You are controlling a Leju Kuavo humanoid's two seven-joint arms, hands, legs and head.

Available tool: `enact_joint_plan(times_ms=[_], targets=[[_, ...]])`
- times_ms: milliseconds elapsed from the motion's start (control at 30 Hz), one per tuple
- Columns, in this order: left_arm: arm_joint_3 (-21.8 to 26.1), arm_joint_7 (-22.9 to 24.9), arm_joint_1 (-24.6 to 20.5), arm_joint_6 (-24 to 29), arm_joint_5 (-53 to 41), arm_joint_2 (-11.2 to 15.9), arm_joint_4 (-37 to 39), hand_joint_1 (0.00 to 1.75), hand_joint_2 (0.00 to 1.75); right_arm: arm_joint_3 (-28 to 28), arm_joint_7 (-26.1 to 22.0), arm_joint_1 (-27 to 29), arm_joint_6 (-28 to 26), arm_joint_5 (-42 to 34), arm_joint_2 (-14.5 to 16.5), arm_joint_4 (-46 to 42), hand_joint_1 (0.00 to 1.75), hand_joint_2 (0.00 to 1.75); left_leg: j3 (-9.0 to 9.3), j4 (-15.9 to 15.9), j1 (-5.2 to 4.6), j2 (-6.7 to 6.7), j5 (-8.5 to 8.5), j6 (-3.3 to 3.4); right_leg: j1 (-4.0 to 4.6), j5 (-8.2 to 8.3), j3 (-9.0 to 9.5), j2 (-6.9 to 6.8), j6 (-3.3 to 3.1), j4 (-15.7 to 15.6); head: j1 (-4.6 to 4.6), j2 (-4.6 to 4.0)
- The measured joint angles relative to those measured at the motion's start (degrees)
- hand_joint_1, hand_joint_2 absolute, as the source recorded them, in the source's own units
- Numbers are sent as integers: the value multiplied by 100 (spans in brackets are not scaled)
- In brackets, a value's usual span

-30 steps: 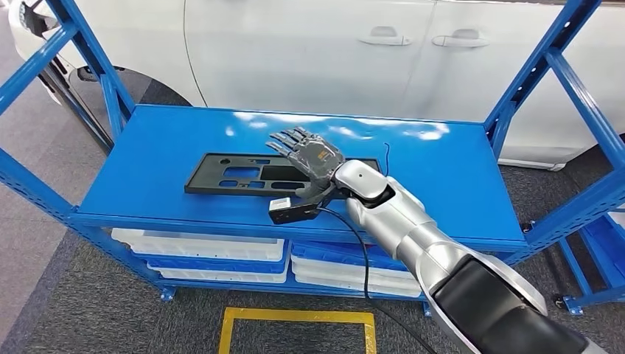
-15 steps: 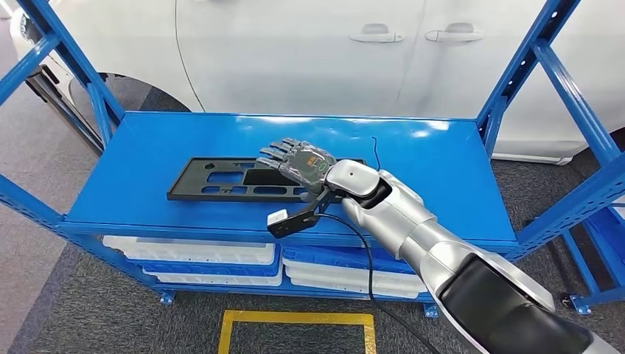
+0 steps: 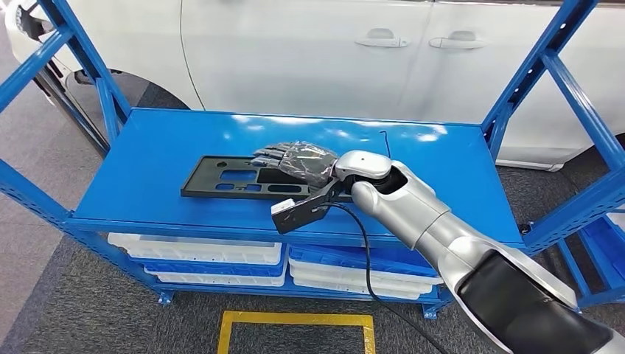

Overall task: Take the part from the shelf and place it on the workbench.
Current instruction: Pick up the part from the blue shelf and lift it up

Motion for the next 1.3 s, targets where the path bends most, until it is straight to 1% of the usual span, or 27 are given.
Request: enact_joint_plan(times_ms=[33, 67, 133, 167, 200, 267, 333, 367, 400, 467, 500, 533, 567, 600, 633, 700, 733, 867, 933, 1000, 1033, 1067, 1100, 1133, 1200, 1233, 1300], targets=[[2, -4, 2, 4, 4, 0, 0, 0, 0, 9, 8, 1, 19, -1, -23, -25, 0, 175, -1, 3, 0, -2, 0, 0, -10, -3, -67, -1, 10, 141, 0, 0], [4, -9, 3, 8, 6, 0, 0, 0, 0, 20, 20, -5, 33, 2, -45, -49, 0, 175, 0, 9, 0, -6, -2, -3, -20, 107, -18, -2, 12, 41, 0, 0], [6, -18, 2, 13, 12, -3, 0, 0, 0, 45, 59, -40, 56, 34, -75, -89, 0, 175, 4, 29, 1, -15, -15, -23, -31, 502, 353, -6, -8, -709, 0, 0], [8, -22, 1, 17, 17, -7, 0, 0, 0, 64, 102, -63, 49, 76, -85, -101, 0, 175, -4, 47, -10, -17, -26, -46, -20, 647, 539, -8, -31, -1099, 0, 0], [11, -26, 0, 20, 22, -10, 0, 0, 0, 89, 152, -81, 22, 132, -90, -105, 0, 175, -14, 58, -17, -17, -35, -72, -8, 723, 660, -8, -56, -1359, 0, 0], [25, -31, -4, 23, 35, -14, 0, 0, 0, 163, 286, -86, -99, 301, -97, -101, 0, 175, -27, 60, -30, -14, -39, -131, 23, 719, 708, -3, -107, -1494, -1, 0], [39, -32, -6, 23, 44, -14, 0, 0, 0, 247, 408, -76, -247, 473, -101, -88, 0, 175, -25, 69, -27, -12, -61, -192, 5, 734, 717, -4, -167, -1522, -2, 0], [43, -33, -7, 23, 46, -14, 0, 0, 0, 284, 452, -79, -306, 536, -100, -82, 0, 175, -61, 159, -24, -11, -131, -219, -9, 745, 728, -8, -202, -1544, -2, 0], [45, -33, -7, 23, 49, -14, 0, 0, 0, 320, 483, -82, -353, 584, -97, -76, 0, 175, -154, 368, -20, -10, -264, -244, -23, 754, 740, -14, -233, -1564, -2, 0], [47, -32, -5, 22, 55, -14, 0, 0, 0, 407, 531, -76, -415, 658, -93, -55, 0, 175, -500, 1110, -4, -6, -636, -277, -17, 752, 747, -25, -269, -1571, -2, 0], [49, -31, 0, 21, 56, -14, 0, 0, 0, 461, 552, -61, -434, 694, -93, -36, 0, 175, -686, 1488, 0, -6, -764, -288, -9, 749, 748, -28, -275, -1569, -1, 0], [50, -29, 5, 21, 56, -14, 0, 0, 0, 512, 570, -45, -448, 721, -93, -16, 0, 175, -802, 1710, 1, -6, -798, -293, -4, 745, 751, -30, -278, -1566, -1, 0], [51, -28, 8, 21, 56, -13, 0, 0, 0, 552, 583, -32, -455, 741, -93, 2, 0, 175, -814, 1709, 0, -6, -720, -290, 1, 741, 755, -30, -279, -1563, -1, 0], [51, -27, 9, 21, 56, -13, 0, 0, 0, 587, 594, -25, -462, 751, -92, 16, 0, 175, -698, 1448, 0, -6, -533, -277, 3, 734, 766, -28, -276, -1559, -1, 0], [51, -26, 7, 21, 56, -13, 0, 0, 0, 609, 600, -27, -470, 756, -89, 26, 0, 175, -493, 1016, 0, -5, -311, -255, 4, 722, 779, -25, -266, -1553, -2, 0], [51, -26, -1, 21, 56, -13, 0, 0, 0, 647, 617, -40, -500, 782, -83, 47, 0, 175, -126, 269, -15, -6, -47, -205, 22, 699, 791, -18, -229, -1536, -1, 0], [51, -26, -2, 21, 56, -12, 0, 0, 0, 665, 627, -43, -516, 801, -80, 60, 0, 175, -48, 100, -25, -9, -16, -184, 29, 695, 786, -16, -203, -1530, -1, 0], [54, -22, 5, 11, 55, -13, 0, 0, 0, 748, 654, -15, -584, 852, -75, 132, 0, 175, -28, 23, -25, -25, 12, -76, 22, 655, 761, -17, -81, -1496, -1, 0], [54, -22, -5, 4, 54, -15, 0, 0, 0, 772, 658, -1, -621, 861, -75, 169, 0, 175, -16, -14, -2, -18, 37, -21, 8, 410, 589, -17, -26, -1110, 0, 0], [54, -22, -10, 2, 54, -14, 0, 0, 0, 802, 661, 36, -637, 870, -75, 215, 0, 175, -24, -13, -4, -11, 39, -2, -6, 50, 208, -19, 15, -315, 0, 0], [54, -21, -8, 1, 52, -14, 0, 0, 0, 820, 661, 71, -640, 874, -74, 243, 0, 175, -27, -11, -6, -10, 39, 0, -14, -52, 40, -20, 28, 20, 0, 0], [54, -21, -6, -1, 50, -14, 0, 0, 0, 838, 661, 109, -648, 878, -73, 272, 0, 175, -28, -6, -6, -13, 37, 0, -20, -43, -38, -20, 33, 160, 0, 0], [54, -20, -5, -4, 46, -14, 0, 0, 0, 851, 663, 140, -662, 878, -70, 301, 0, 175, -28, 1, -6, -18, 36, -1, -23, 76, 0, -21, 28, 61, 0, 0], [54, -20, -6, -7, 43, -14, 0, 0, 0, 858, 669, 157, -687, 879, -66, 327, 0, 175, -26, 9, -6, -24, 31, -7, -24, 276, 147, -21, 14, -260, 0, 0], [54, -20, -8, -10, 39, -16, 0, 0, 0, 860, 703, 163, -773, 899, -52, 377, 0, 175, -31, 32, -16, -33, 16, -36, -6, 630, 541, -24, -37, -1104, 0, 0], [54, -20, -9, -9, 39, -16, 0, 0, 0, 860, 730, 164, -831, 920, -36, 405, 0, 175, -39, 41, -25, -33, 9, -61, 9, 715, 666, -23, -65, -1379, 0, 0], [54, -21, -14, -5, 40, -18, 0, 0, 0, 860, 831, 183, -1005, 1000, -4, 485, 0, 175, -48, 39, -38, -30, 9, -119, 41, 734, 720, -17, -117, -1516, 0, 0]])
